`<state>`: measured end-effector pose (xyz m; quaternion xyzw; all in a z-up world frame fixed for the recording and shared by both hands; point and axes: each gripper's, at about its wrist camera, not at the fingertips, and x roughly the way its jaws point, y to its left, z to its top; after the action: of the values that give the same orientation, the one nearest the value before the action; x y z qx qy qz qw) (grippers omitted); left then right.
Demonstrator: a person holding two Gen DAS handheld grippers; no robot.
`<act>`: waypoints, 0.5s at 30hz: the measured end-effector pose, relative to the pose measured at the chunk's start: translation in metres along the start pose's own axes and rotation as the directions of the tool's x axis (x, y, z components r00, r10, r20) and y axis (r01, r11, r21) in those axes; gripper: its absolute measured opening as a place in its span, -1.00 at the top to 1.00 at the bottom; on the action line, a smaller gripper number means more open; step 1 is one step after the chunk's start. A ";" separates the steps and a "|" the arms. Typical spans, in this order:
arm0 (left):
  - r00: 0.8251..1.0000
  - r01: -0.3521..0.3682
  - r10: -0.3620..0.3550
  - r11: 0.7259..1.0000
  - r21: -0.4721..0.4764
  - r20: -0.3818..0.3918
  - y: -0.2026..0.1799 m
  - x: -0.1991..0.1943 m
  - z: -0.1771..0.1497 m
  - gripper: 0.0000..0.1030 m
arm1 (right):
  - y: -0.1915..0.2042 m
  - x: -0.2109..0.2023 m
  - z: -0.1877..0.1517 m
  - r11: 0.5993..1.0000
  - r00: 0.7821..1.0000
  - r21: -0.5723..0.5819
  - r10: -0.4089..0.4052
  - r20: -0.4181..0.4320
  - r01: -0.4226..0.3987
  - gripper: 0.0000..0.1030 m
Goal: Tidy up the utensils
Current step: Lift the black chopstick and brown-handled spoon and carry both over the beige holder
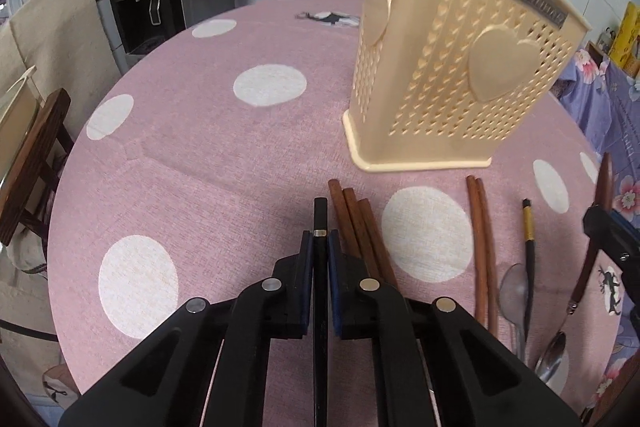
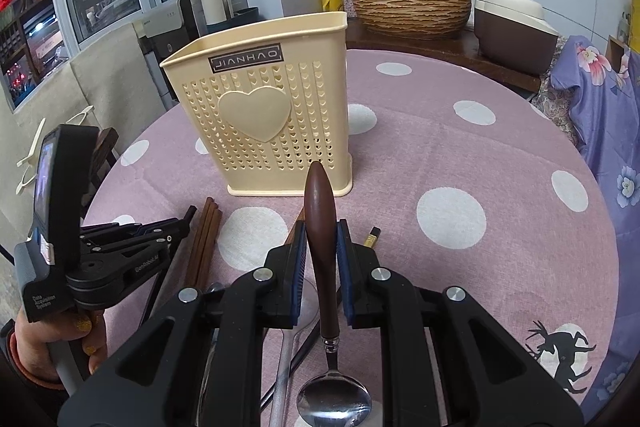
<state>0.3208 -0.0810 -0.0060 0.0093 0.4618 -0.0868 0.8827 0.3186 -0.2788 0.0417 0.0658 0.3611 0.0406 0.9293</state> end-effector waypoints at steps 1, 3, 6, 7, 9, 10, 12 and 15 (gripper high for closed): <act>1.000 0.015 -0.014 1.000 -0.002 0.016 0.000 -0.006 0.001 0.84 | -0.001 -0.002 0.000 1.000 1.000 0.001 0.003 0.004 -0.003 0.69; 0.998 0.036 -0.036 0.999 0.001 0.053 0.001 -0.020 0.004 0.84 | -0.002 -0.007 0.001 1.000 1.000 0.001 0.010 0.015 -0.010 0.69; 0.990 0.082 -0.082 0.997 0.001 0.113 0.003 -0.044 0.008 0.84 | -0.005 -0.018 0.002 1.000 0.999 0.000 0.022 0.033 -0.022 0.69; 0.987 0.095 -0.094 0.995 0.000 0.131 0.003 -0.052 0.009 0.84 | -0.007 -0.021 0.003 1.000 0.999 0.003 0.028 0.037 -0.028 0.69; 0.979 0.113 -0.112 0.994 0.001 0.173 0.006 -0.069 0.011 0.84 | -0.012 -0.030 0.003 0.999 0.998 0.012 0.037 0.046 -0.038 0.69; 0.974 0.121 -0.119 0.993 0.003 0.193 0.008 -0.078 0.012 0.84 | -0.014 -0.033 0.004 0.999 0.998 0.013 0.040 0.050 -0.041 0.69; 0.964 0.132 -0.130 0.991 0.009 0.234 0.012 -0.094 0.013 0.84 | -0.018 -0.042 0.004 0.999 0.997 0.016 0.041 0.060 -0.042 0.69; 0.948 0.137 -0.135 0.990 0.016 0.288 0.019 -0.115 0.017 0.84 | -0.022 -0.053 0.005 0.999 0.996 0.016 0.046 0.073 -0.047 0.69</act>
<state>0.2734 -0.0473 0.0968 -0.0372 0.3278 -0.1469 0.9325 0.2833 -0.3079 0.0769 0.0838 0.3257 0.0565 0.9400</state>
